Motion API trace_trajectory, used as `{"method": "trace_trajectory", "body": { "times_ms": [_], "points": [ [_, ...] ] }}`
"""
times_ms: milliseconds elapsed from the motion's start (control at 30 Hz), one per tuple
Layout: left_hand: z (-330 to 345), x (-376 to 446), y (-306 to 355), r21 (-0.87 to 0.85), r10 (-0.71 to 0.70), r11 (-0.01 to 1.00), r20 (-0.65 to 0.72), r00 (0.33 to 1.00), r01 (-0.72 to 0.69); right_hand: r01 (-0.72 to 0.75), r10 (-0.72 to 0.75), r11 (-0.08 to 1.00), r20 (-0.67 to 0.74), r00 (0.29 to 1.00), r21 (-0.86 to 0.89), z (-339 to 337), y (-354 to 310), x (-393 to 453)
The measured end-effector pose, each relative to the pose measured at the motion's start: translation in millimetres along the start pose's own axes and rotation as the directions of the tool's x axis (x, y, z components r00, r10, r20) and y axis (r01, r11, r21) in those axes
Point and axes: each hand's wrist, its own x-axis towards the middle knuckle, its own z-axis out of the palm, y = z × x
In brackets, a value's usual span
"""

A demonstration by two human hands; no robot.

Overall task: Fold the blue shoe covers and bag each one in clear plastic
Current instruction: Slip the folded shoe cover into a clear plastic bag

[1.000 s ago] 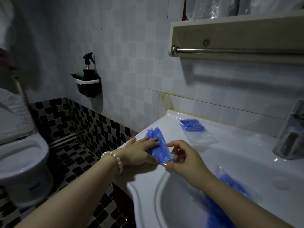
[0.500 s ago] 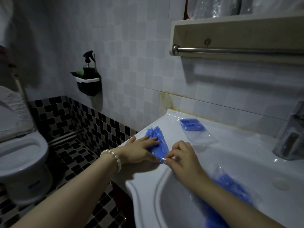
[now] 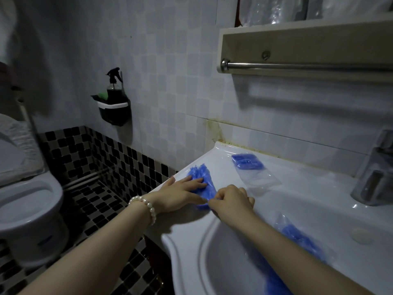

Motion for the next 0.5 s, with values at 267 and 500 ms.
{"method": "trace_trajectory", "body": {
  "times_ms": [267,500],
  "points": [
    [2,0,-2,0.139,0.012,0.99,-0.018,1.0,-0.01,0.081,-0.077,0.982,-0.032,0.997,0.173,-2,6,4],
    [1,1,-2,0.146,0.012,0.989,-0.009,1.0,-0.011,0.509,-0.45,0.815,-0.25,0.857,0.276,9,43,-2]
  ]
}}
